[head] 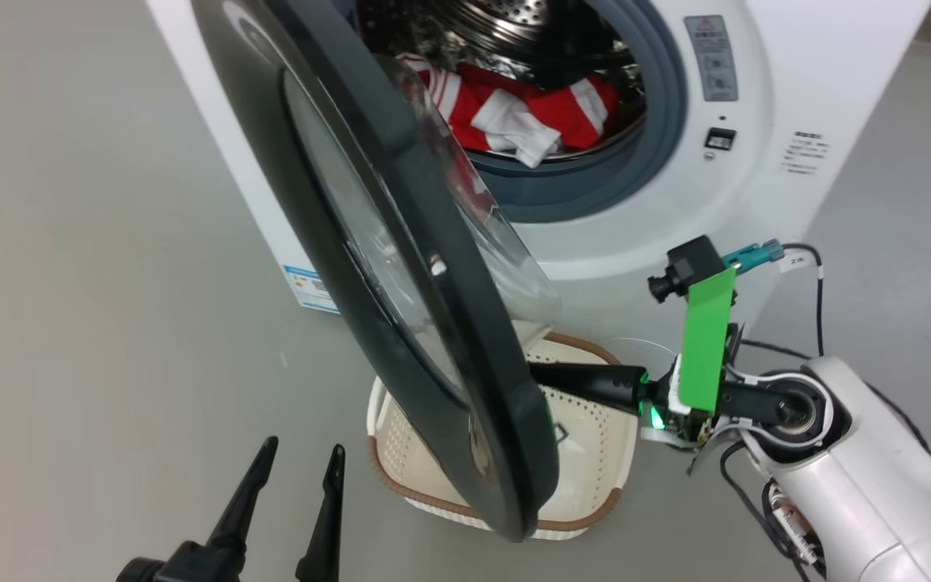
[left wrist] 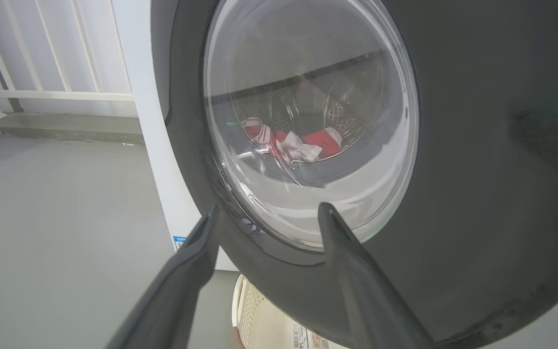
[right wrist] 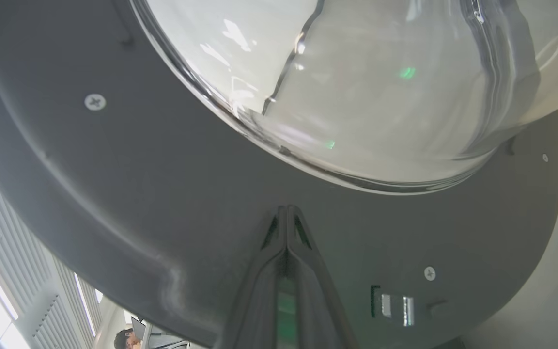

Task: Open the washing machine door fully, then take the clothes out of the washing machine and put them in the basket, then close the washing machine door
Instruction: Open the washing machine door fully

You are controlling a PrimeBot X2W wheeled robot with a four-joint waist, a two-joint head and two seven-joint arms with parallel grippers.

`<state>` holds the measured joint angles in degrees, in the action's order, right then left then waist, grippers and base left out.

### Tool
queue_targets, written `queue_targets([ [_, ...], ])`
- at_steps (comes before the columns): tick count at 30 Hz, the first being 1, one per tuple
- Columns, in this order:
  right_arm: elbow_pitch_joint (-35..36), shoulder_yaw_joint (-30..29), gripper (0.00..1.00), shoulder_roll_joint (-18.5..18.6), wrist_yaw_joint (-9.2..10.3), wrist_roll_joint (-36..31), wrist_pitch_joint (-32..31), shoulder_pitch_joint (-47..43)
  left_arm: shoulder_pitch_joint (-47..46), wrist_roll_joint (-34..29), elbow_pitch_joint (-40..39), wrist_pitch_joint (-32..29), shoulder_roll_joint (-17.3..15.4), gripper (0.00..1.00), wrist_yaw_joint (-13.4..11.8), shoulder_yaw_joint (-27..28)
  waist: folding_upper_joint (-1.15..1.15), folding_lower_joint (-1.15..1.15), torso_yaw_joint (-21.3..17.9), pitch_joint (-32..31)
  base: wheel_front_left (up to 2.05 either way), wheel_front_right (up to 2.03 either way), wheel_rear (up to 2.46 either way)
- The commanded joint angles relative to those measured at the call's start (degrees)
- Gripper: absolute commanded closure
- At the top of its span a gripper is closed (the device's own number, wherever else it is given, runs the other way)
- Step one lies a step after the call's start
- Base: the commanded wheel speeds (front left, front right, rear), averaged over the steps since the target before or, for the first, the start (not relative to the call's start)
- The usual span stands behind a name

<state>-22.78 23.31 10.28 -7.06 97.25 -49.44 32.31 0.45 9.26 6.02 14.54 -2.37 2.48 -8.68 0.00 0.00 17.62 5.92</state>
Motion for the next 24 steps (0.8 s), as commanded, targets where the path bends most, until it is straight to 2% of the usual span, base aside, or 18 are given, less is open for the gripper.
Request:
queue_targets([
  [1, 2.30, 0.96, 1.00, -1.50, -0.43, -0.02, -0.17, -0.83, -0.08, 0.80, -1.69, 0.46, -0.51, 0.00, -0.54, 1.98, 0.00, 0.00, 1.67, -0.54, 0.00, 0.00, 0.00],
  [24, 5.52, 3.22, 1.00, -5.45, -0.43, -0.93, -0.89, -4.88, 1.00, 2.52, -1.44, 0.46, -0.51, 0.00, -2.19, 3.72, 0.00, 0.00, 8.64, -2.23, 0.00, 0.00, 0.00],
])
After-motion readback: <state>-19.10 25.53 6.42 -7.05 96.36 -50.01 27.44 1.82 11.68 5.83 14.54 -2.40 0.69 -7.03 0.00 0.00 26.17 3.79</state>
